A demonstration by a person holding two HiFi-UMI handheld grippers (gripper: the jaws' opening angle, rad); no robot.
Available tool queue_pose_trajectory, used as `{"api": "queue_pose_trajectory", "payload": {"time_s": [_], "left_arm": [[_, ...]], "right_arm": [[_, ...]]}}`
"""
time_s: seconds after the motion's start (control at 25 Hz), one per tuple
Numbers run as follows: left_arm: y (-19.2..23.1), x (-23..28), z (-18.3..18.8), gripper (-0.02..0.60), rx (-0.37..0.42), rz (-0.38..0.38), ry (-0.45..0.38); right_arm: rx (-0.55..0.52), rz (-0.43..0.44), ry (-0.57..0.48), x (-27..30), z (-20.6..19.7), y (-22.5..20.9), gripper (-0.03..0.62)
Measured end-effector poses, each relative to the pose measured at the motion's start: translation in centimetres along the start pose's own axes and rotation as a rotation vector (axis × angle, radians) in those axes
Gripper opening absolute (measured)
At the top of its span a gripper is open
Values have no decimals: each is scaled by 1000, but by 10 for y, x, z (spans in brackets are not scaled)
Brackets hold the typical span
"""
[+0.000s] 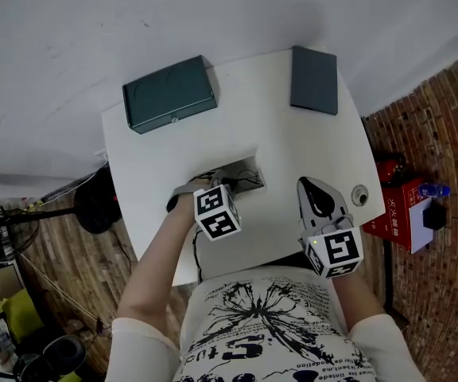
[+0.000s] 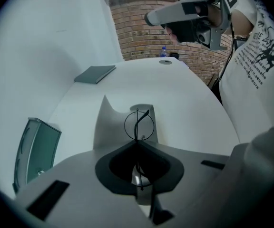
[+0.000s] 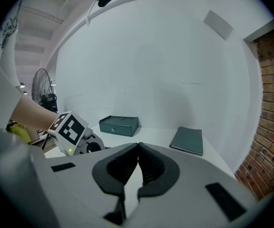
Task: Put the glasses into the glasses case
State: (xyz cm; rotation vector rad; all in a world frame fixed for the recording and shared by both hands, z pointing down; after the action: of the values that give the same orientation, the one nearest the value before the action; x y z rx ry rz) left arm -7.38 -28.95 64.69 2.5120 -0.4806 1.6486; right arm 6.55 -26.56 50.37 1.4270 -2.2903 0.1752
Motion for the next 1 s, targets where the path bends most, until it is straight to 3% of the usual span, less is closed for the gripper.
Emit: {"api": "queue_pose_trajectory", "payload": {"time_s": [0.12, 0.52, 0.72, 1.0], "left_arm": [[-8, 3, -3, 17, 1, -48, 13], [-6, 7, -2, 31, -110, -128, -24], [-1, -3, 3, 122, -139, -121, -69], [6, -45, 22, 127, -180, -19, -183]], "right_arm": [[-4, 1, 4, 2, 0, 1, 15], [-20, -8, 29, 2, -5, -4, 15], [-45, -17, 39, -5, 1, -9, 15], [-103, -17, 26, -16, 13, -19, 15]]}}
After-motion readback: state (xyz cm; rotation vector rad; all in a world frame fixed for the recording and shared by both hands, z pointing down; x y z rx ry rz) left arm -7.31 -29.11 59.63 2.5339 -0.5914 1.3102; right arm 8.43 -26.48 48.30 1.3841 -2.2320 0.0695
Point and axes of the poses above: the fingertips, and each gripper's own axes: x forward along the fingers, y to its left, z out of its top, the point moved 2 cm from there along -x, backward along the fingers, and after that the axes turned 10 degrees about -x, right-handed, at the moved point
